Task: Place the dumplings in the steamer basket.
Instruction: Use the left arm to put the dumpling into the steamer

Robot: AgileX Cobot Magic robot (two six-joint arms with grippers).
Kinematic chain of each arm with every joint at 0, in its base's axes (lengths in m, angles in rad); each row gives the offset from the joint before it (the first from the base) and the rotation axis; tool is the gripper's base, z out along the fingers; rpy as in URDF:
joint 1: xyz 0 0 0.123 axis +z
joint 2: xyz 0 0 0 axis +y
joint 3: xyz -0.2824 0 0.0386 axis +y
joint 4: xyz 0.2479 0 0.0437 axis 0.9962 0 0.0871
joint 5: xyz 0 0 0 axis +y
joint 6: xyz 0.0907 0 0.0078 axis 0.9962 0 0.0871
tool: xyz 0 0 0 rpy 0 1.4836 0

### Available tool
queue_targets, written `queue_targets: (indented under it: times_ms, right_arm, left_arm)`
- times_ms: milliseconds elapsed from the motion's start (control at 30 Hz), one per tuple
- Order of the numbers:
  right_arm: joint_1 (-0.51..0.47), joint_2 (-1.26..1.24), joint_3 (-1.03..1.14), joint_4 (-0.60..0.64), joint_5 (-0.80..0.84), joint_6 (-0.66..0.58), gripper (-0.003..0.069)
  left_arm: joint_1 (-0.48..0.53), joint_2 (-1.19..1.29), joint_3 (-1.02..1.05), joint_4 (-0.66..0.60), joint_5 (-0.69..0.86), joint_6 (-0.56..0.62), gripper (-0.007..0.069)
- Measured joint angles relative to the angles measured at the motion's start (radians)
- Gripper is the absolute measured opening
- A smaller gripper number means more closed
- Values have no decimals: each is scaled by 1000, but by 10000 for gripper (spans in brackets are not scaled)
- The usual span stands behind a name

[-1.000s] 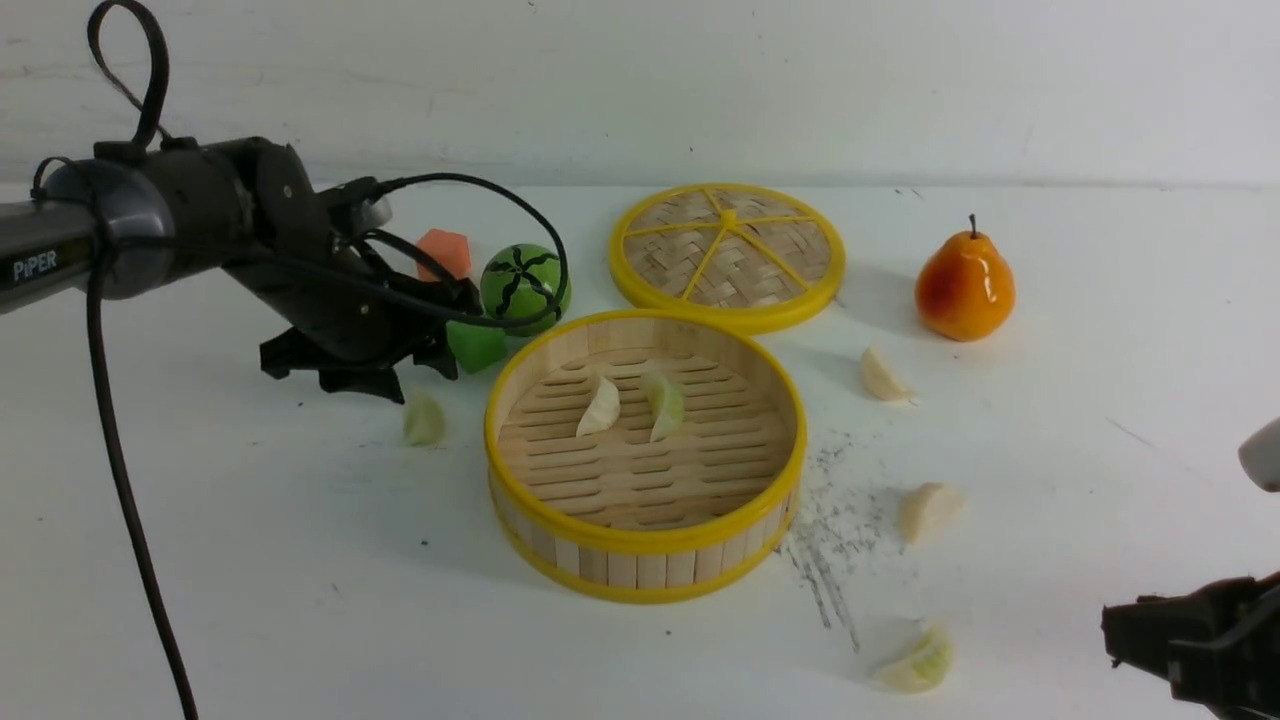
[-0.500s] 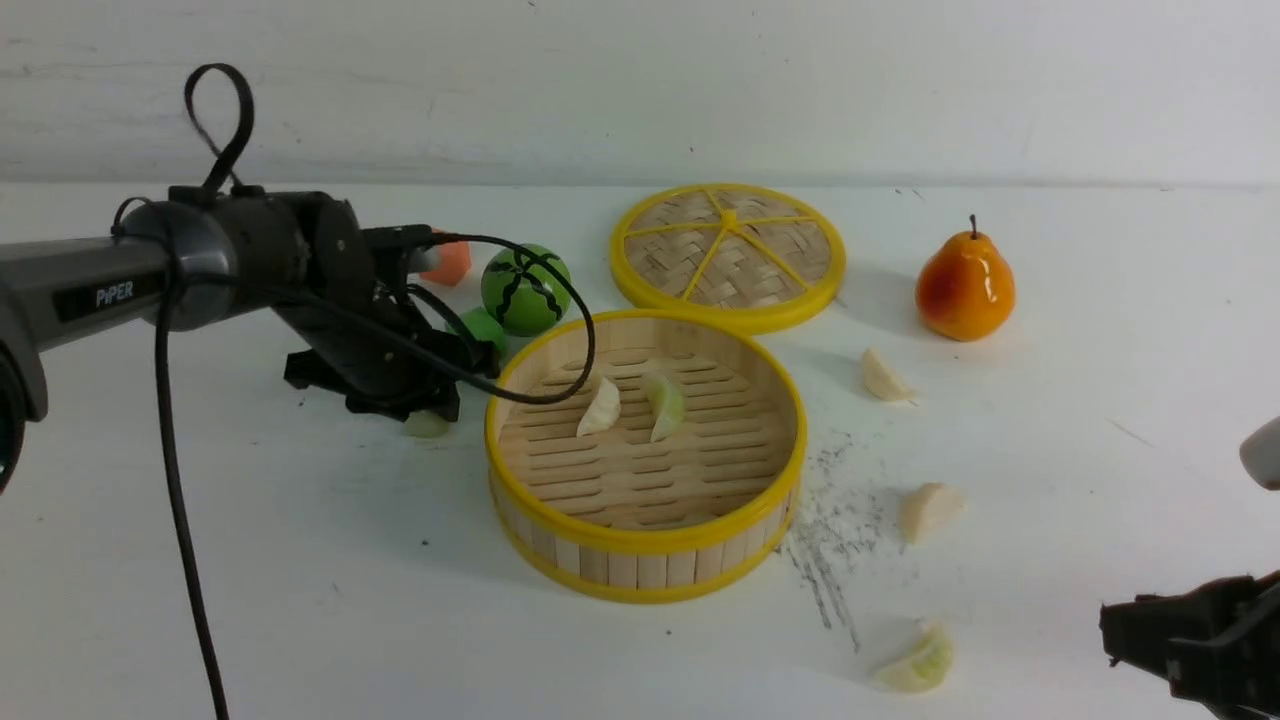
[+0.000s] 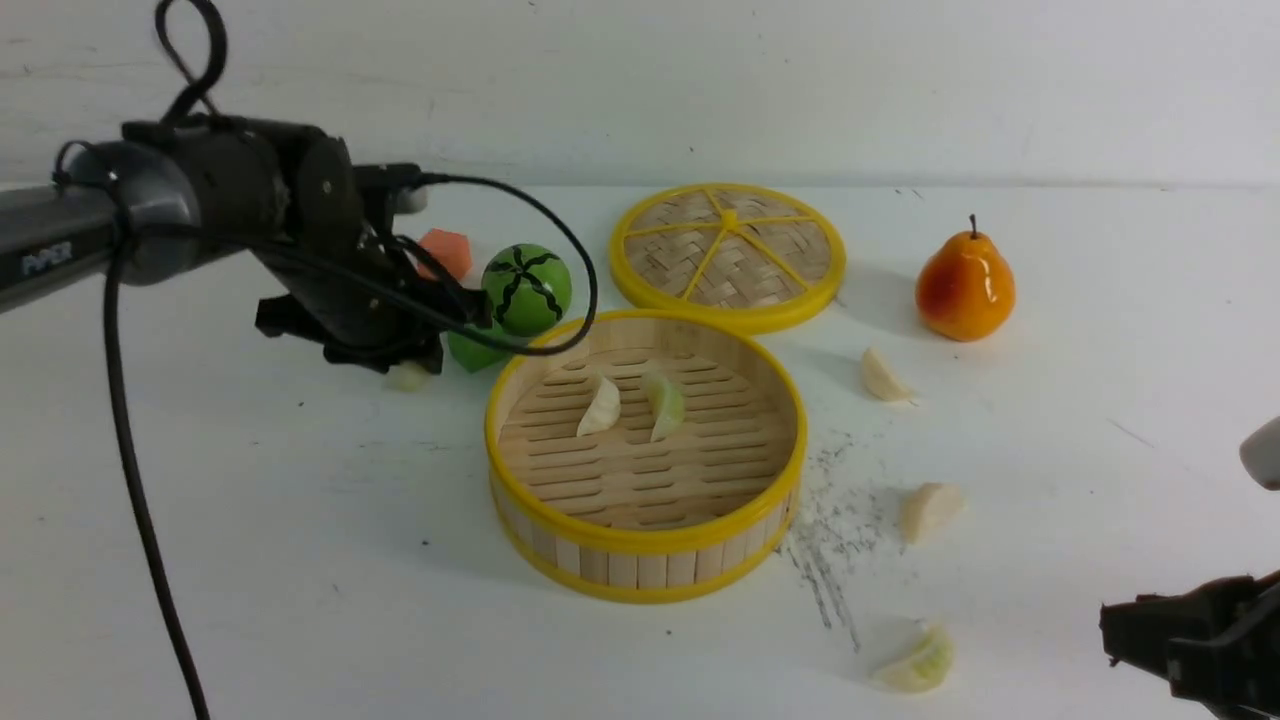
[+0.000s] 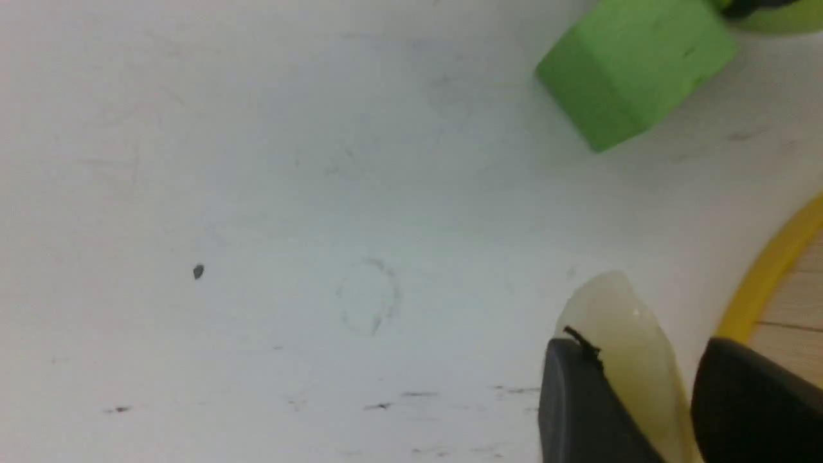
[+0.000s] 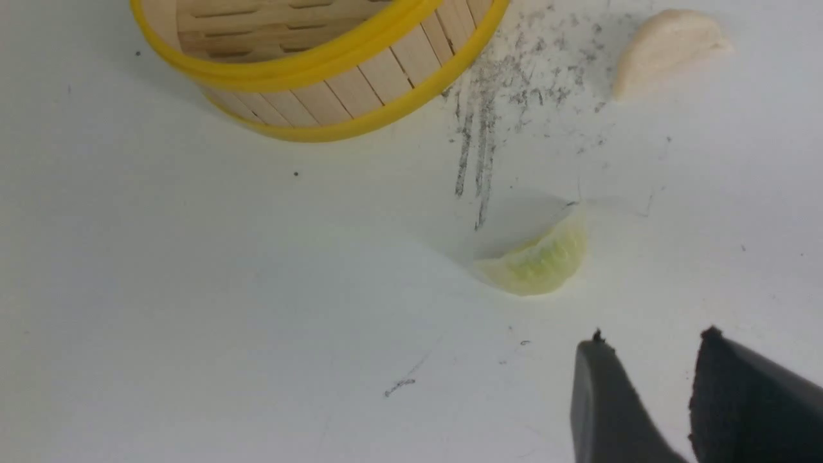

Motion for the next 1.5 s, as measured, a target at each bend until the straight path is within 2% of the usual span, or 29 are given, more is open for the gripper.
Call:
queue_targets:
  times_ms: [133, 433, 667, 900, 1267, 1500]
  right_arm:
    - [0, 11, 0, 0, 0, 0, 209]
    - [0, 95, 0, 30, 0, 0, 209]
    - [0, 122, 0, 51, 0, 0, 209]
    - [0, 130, -4, 56, 1, -11, 211]
    - [0, 130, -4, 59, 3, -19, 215]
    - [0, 130, -4, 59, 3, -19, 218]
  left_arm:
    - [-23, -62, -4, -125, -11, 8, 226]
    - [-165, -11, -6, -375, -193, 44, 226]
    - [-276, 53, -6, -429, -370, 44, 225]
    - [-329, 117, -5, -514, -522, 43, 225]
    - [-330, 180, -5, -562, -517, 44, 229]
    - [-330, 180, -5, -520, -508, 45, 345]
